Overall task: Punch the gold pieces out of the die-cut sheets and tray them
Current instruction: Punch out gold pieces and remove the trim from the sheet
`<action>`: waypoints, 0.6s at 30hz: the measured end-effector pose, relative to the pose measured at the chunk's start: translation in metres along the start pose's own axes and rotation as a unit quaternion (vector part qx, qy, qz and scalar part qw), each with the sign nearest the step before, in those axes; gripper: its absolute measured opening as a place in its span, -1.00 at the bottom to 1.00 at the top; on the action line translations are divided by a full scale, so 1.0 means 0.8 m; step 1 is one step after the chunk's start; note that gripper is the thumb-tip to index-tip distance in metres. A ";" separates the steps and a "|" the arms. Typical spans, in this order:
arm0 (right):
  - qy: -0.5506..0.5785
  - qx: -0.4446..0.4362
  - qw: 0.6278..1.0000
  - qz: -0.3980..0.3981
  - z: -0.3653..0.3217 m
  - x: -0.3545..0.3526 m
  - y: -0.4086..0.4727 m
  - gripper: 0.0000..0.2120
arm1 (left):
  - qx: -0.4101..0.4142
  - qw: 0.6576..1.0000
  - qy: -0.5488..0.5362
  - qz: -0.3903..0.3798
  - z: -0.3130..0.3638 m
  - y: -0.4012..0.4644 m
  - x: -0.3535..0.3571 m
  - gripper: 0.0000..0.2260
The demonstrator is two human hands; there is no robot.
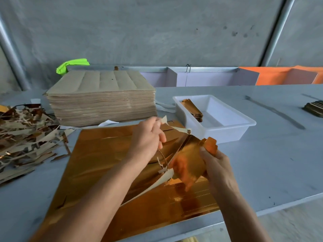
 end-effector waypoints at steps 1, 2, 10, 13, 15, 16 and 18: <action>0.003 0.007 1.000 -0.005 0.002 -0.002 0.001 -0.86 | -0.044 0.997 -0.058 -0.003 -0.001 0.000 -0.003 -0.79; -0.007 0.002 1.000 -0.006 0.004 -0.002 0.002 -0.87 | -0.080 0.991 -0.108 -0.016 -0.001 0.001 -0.005 -0.72; -0.102 -0.101 0.989 -0.026 0.004 0.018 0.000 -0.77 | -0.003 0.993 0.020 -0.114 0.025 0.004 -0.004 -0.88; -0.165 -0.148 0.974 -0.049 0.003 0.026 -0.007 -0.76 | 0.062 0.968 0.242 -0.010 0.022 0.014 0.002 -0.75; -0.199 -0.171 0.964 -0.050 0.003 0.030 -0.012 -0.78 | 0.073 0.958 0.271 0.062 0.020 0.021 -0.001 -0.77; -0.217 -0.180 0.958 -0.049 0.004 0.031 -0.013 -0.78 | 0.076 0.957 0.266 0.092 0.018 0.024 -0.002 -0.75; -0.241 -0.194 0.950 -0.046 0.007 0.032 -0.016 -0.78 | 0.072 0.958 0.240 0.141 0.013 0.030 -0.006 -0.74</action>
Point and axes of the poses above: each hand's wrist, its own y-axis towards the middle knuckle, its own x-axis out of the palm, z = x × y, the point moved 2 cm from there along y, towards the middle knuckle, and after that the axes turned 1 degree about -x, right-handed, at the moved point
